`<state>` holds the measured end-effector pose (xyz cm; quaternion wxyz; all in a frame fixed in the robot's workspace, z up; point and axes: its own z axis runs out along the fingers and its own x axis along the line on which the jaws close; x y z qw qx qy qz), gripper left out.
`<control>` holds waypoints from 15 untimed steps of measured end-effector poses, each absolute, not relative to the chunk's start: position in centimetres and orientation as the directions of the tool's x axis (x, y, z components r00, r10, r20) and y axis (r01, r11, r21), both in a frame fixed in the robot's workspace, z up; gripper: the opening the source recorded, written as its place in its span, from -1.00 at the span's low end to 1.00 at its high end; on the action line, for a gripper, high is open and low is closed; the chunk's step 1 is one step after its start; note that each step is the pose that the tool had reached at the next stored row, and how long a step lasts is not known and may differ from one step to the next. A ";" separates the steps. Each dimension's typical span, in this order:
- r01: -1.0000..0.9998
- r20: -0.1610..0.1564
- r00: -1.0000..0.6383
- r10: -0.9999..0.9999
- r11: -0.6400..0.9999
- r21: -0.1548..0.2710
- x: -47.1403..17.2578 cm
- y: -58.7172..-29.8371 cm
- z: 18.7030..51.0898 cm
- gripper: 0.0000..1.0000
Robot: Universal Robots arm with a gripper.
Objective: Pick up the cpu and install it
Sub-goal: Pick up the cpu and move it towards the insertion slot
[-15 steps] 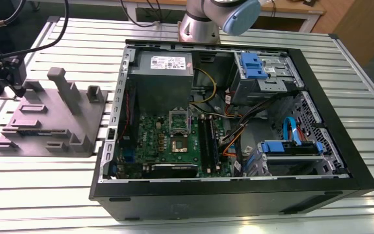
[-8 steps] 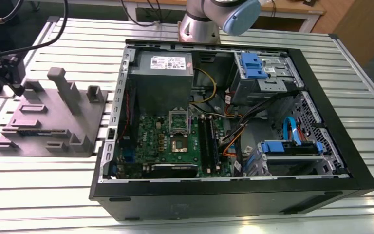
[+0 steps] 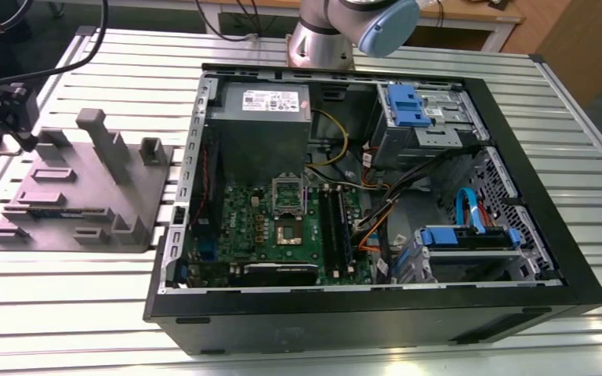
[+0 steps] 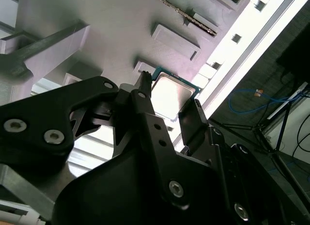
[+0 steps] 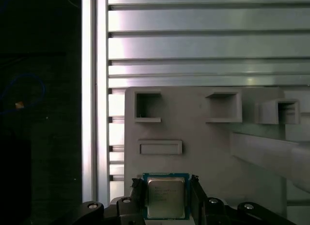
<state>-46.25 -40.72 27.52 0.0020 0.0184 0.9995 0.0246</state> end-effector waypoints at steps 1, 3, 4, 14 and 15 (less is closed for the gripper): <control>0.037 -0.003 -0.999 0.037 0.998 0.049 -46.2 -40.7 27.6 -0.05; 0.037 -0.003 -0.999 0.037 0.998 0.049 -46.3 -40.7 27.7 -0.05; 0.037 -0.003 -0.999 0.037 0.998 0.049 -46.2 -40.7 27.8 -0.05; 0.037 -0.003 -0.999 0.037 0.998 0.049 -46.2 -40.7 28.5 -0.05; 0.037 -0.003 -0.999 0.037 0.998 0.049 -46.2 -40.7 28.5 -0.05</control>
